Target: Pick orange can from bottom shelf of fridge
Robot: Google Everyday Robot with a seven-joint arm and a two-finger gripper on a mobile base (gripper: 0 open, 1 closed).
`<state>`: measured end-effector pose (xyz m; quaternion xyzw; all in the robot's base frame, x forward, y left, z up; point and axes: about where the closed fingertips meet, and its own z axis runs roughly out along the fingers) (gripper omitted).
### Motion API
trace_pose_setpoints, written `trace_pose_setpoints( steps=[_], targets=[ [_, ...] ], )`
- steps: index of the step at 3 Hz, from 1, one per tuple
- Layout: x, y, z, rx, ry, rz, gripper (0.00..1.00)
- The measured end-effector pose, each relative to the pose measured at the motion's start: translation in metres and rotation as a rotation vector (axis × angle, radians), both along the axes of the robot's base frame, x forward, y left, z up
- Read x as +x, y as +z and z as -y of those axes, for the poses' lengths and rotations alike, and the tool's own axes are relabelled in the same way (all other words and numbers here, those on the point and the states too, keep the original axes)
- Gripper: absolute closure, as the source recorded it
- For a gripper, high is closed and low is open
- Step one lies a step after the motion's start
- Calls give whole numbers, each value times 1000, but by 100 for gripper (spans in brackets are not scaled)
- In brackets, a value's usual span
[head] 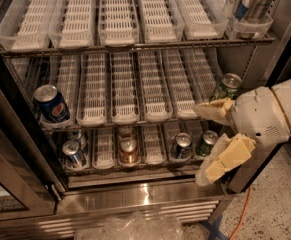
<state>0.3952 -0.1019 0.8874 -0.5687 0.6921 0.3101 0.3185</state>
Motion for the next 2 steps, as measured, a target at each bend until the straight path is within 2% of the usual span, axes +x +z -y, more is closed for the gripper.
trace_pose_setpoints(
  steps=[1,2],
  targets=[
    [-3,-29,-13,80,-32,-13,0],
    [-5,-67,-41,171,-53,0,0]
  ],
)
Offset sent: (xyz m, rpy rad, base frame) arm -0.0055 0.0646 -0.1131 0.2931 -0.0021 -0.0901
